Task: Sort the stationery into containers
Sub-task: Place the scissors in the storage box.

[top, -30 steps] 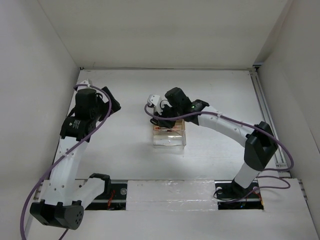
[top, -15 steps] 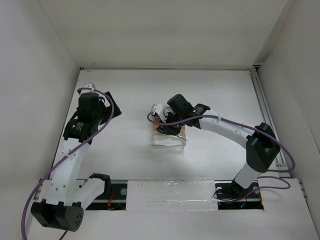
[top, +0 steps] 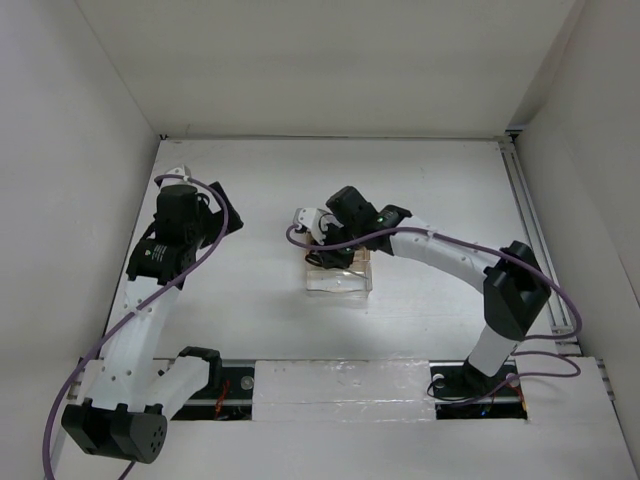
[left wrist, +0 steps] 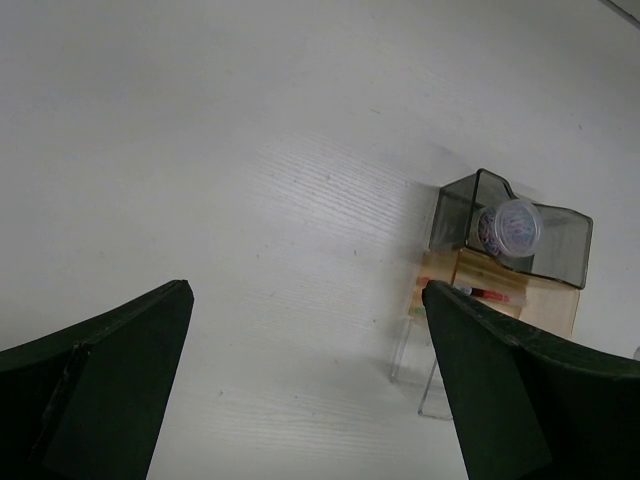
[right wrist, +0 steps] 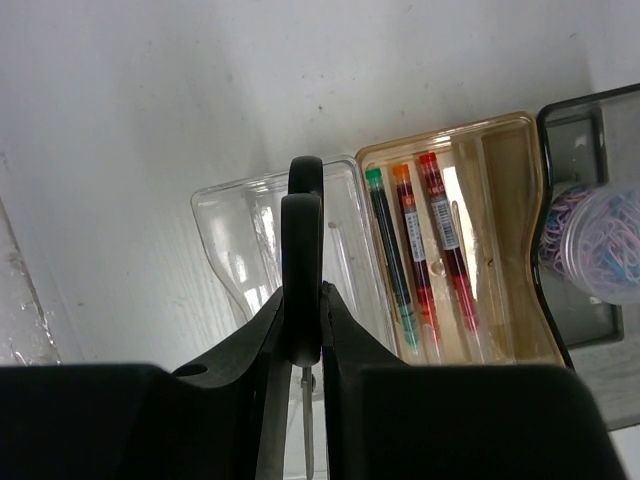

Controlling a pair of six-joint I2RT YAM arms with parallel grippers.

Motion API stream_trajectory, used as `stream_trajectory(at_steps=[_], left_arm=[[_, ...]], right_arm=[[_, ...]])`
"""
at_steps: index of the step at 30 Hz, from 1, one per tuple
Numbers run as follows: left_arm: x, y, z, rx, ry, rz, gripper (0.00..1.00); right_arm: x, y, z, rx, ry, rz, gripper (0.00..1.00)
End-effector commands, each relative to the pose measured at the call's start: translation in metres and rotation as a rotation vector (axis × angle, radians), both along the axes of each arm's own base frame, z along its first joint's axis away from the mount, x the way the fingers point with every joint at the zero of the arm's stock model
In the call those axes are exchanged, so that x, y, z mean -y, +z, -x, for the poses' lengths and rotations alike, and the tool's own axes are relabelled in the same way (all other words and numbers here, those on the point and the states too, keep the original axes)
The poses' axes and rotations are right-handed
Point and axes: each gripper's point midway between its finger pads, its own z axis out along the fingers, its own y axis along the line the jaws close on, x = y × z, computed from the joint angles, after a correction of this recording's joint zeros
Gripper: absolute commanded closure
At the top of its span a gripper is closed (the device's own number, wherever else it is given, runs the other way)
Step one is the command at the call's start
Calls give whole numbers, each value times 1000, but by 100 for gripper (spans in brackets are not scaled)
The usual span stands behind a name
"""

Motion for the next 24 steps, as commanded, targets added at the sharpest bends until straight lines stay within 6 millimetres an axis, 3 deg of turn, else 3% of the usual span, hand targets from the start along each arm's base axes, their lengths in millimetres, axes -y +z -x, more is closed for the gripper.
stream_trajectory(at_steps=[1,9,24], left_arm=[[0,6,-1,39,-18,-9,0],[0,7,-1,49,-18,-7,0],[3,1,0,38,-33,2,0]], right_arm=[[-15,3,-2,5,40,-28,100],[-15,-14,-2,-28,36,-26,100],[-5,-24,-10,-24,-17,-7,100]])
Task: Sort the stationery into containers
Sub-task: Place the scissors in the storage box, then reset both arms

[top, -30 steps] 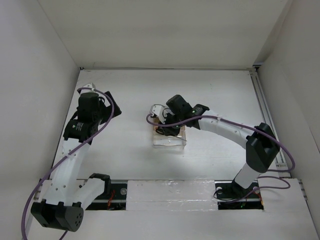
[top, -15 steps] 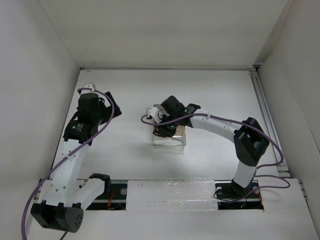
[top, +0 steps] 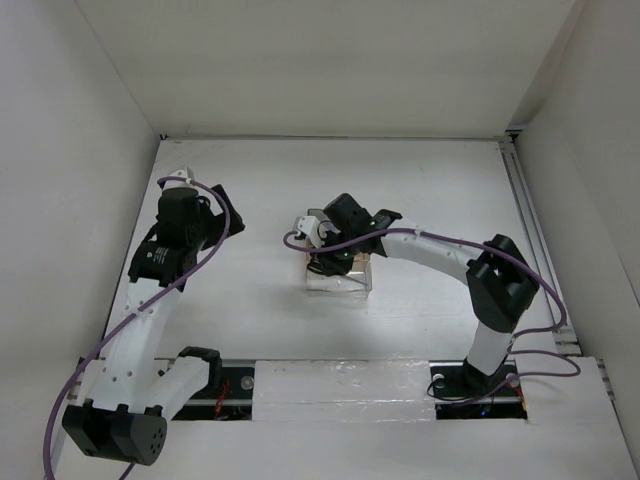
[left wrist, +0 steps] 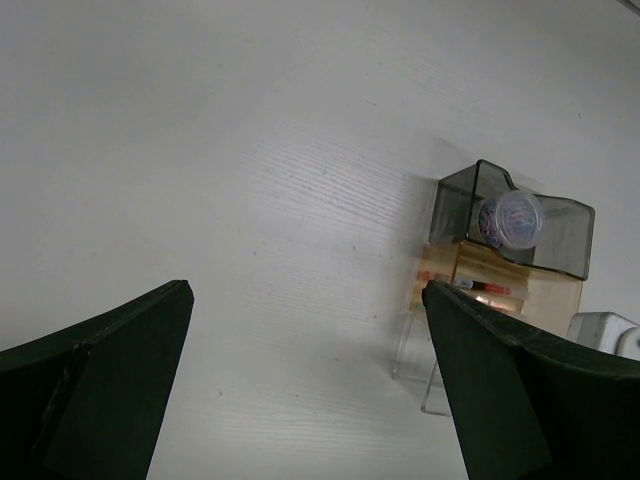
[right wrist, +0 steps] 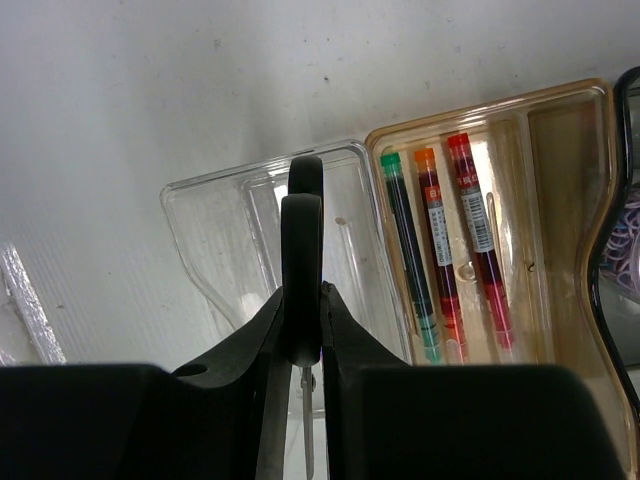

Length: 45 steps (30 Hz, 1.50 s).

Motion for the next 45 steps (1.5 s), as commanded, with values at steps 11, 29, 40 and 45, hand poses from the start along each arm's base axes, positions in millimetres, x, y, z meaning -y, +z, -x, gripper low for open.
stream_trajectory(at_steps=[11,29,40,45], left_arm=[[0,8,-2,43,-9,2,0],[0,4,-1,34,-9,0,0],[-9,15,1,68,55,1,0],[-23,37,11,116,126,-14,0]], right_arm=[[1,7,-14,27,-52,-21,82],[-4,72,-14,145,-64,-188,52],[63,226,-39,430,-716,-528,0],[124,272,-5,398,-930,-685,0]])
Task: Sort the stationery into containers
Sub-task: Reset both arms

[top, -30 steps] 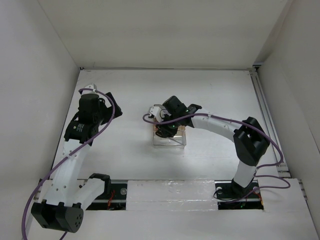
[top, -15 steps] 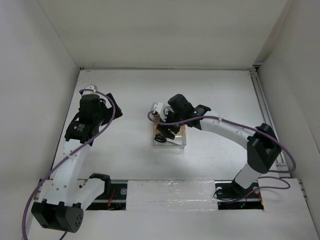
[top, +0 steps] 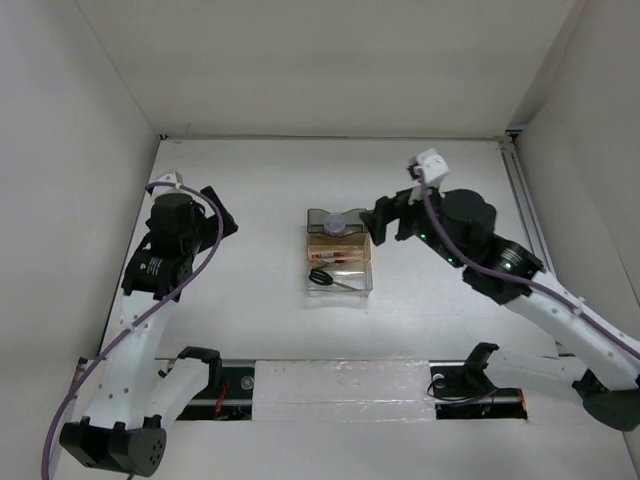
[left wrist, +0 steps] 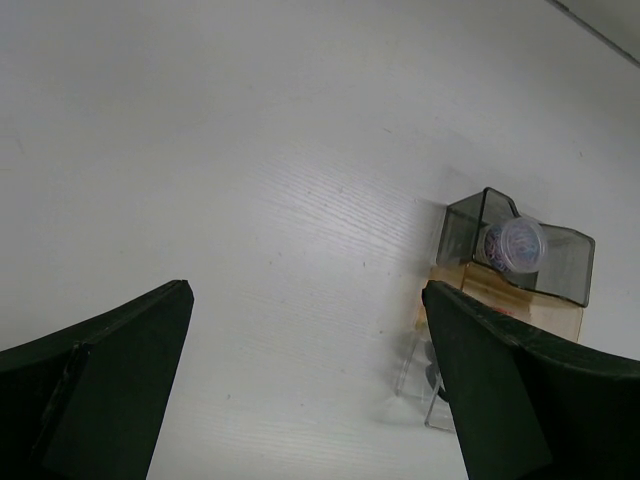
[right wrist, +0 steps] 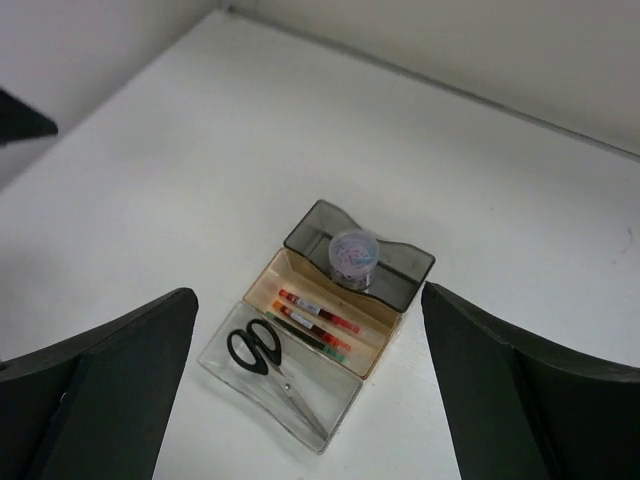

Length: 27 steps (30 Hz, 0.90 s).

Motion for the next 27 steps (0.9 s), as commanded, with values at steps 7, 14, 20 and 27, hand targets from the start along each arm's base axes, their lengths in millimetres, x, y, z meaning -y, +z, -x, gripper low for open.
stream_trajectory(at_steps=[7,14,20,27], left_arm=[[-36,47,35,174,179,-16,0],[-39,67,60,335,182,35,0],[-53,85,83,460,268,83,0],[-59,95,99,525,295,111,0]], right_arm=[[115,41,68,-41,-274,-302,0],[173,55,129,51,-212,-488,0],[210,37,134,65,-337,-483,0],[229,36,137,82,-401,-495,0]])
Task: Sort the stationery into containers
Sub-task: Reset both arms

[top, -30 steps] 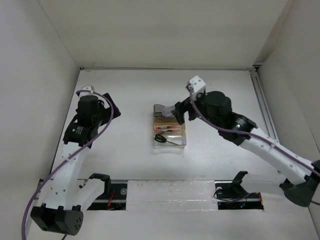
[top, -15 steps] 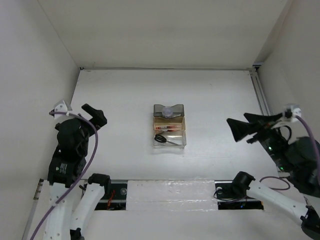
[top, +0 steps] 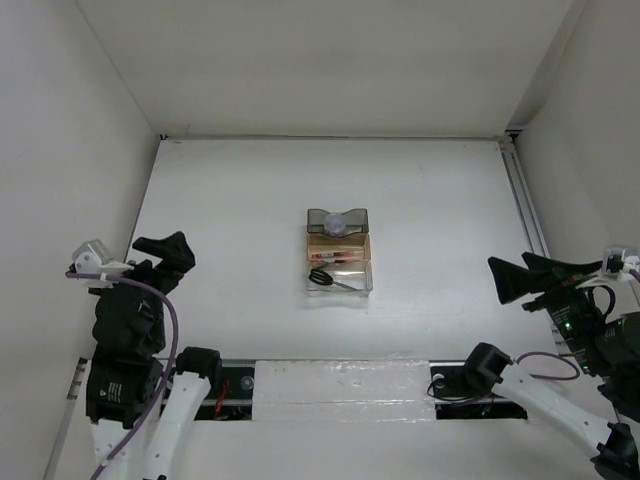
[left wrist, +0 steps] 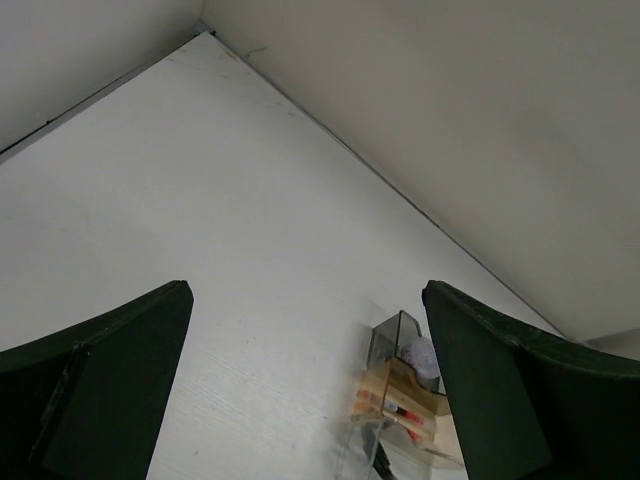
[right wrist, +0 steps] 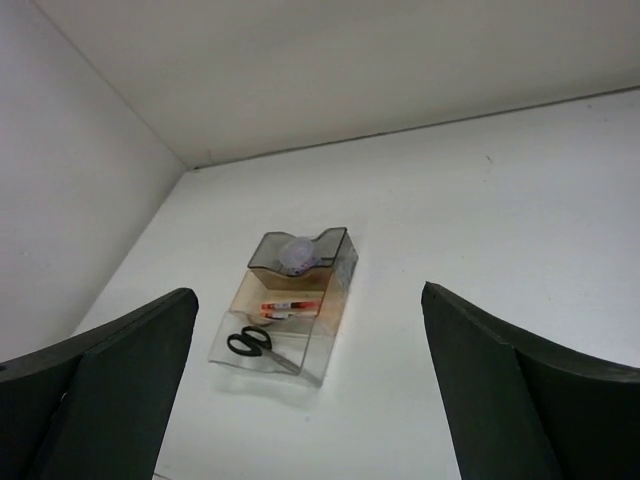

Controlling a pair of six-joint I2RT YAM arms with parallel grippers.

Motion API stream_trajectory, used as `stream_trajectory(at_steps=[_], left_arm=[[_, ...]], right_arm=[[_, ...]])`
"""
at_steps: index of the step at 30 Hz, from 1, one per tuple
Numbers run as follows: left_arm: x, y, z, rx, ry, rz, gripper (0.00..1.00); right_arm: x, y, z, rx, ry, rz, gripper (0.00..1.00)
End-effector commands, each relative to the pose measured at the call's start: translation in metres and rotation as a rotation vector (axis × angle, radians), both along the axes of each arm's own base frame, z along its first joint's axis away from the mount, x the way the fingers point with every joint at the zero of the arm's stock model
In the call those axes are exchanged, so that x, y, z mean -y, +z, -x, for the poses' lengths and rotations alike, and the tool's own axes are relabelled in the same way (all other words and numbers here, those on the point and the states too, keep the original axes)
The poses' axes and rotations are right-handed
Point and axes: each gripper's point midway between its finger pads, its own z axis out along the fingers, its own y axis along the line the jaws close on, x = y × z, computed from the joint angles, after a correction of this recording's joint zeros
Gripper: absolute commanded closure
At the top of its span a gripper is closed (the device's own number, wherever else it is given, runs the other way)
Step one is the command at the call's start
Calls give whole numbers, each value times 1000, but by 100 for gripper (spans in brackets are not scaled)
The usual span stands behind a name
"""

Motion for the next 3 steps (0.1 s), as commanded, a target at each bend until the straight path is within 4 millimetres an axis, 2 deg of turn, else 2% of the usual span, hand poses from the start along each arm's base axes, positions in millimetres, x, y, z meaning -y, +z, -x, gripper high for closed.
stream_trajectory(at_steps=[1,3], left_arm=[[-5,7,2,43,34,26,0],[-7,8,4,53,43,27,0]], right_arm=[[12,0,0,-3,-48,-13,0],[9,-1,-2,-10,-39,-5,0]])
